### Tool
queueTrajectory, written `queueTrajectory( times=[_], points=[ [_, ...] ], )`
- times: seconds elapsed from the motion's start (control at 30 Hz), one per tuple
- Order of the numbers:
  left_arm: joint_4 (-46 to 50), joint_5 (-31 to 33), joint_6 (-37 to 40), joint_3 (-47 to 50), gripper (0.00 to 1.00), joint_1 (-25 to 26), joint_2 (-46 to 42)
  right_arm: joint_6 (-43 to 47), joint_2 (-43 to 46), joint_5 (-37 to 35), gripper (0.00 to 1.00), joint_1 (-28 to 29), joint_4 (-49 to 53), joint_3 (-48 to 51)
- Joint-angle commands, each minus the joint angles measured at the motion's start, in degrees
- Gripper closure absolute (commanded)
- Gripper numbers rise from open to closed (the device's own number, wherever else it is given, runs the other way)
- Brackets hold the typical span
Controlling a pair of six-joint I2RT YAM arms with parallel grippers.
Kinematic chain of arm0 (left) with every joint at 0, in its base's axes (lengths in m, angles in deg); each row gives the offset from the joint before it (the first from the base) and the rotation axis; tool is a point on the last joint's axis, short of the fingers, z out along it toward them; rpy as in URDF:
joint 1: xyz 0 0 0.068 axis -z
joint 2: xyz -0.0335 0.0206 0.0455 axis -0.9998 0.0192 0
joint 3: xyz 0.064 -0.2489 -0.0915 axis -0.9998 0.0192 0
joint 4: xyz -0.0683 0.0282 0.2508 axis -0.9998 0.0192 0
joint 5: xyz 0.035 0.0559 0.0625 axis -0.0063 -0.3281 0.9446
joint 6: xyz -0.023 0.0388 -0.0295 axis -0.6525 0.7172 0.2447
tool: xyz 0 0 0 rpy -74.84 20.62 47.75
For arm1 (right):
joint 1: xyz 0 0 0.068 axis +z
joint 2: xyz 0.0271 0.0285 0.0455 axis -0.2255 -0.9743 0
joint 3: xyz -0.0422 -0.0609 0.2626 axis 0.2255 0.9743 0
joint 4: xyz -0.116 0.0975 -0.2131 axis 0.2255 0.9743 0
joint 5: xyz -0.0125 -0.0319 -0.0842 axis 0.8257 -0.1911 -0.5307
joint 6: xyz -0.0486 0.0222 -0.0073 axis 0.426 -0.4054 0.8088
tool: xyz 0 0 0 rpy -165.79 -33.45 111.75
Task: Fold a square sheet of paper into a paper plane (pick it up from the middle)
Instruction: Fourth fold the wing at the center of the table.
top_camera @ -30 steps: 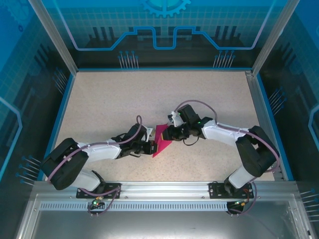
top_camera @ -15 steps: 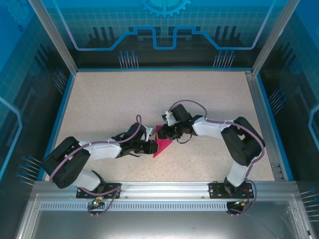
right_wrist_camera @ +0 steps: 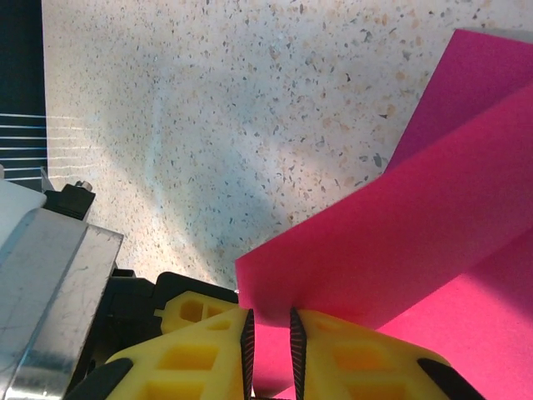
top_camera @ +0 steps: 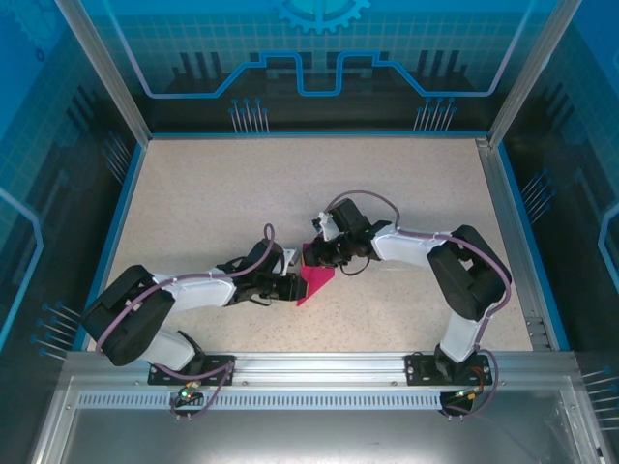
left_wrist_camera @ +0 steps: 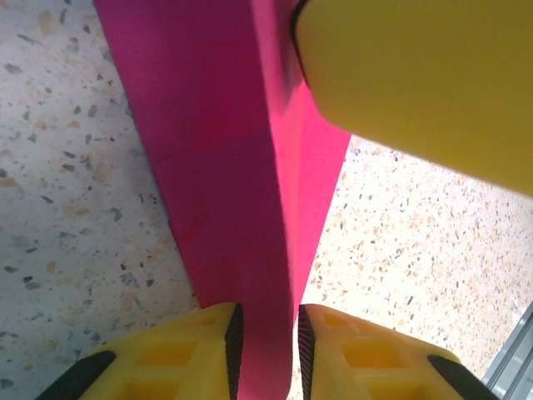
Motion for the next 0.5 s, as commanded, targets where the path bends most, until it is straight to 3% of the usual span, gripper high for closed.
queueTrajectory(
  times=[0.0,0.47],
  points=[
    [1.8,1.6,1.1,-2.0,0.75,0.6,0.4,0.1,-1.2,1.1,0.79,0.3,0.6,-1.3],
    [2.6,3.4,1.4,-2.5,0.91,1.2,2.0,0.5,-1.4,0.7,0.78,0.3,1.6,-1.3]
  ],
)
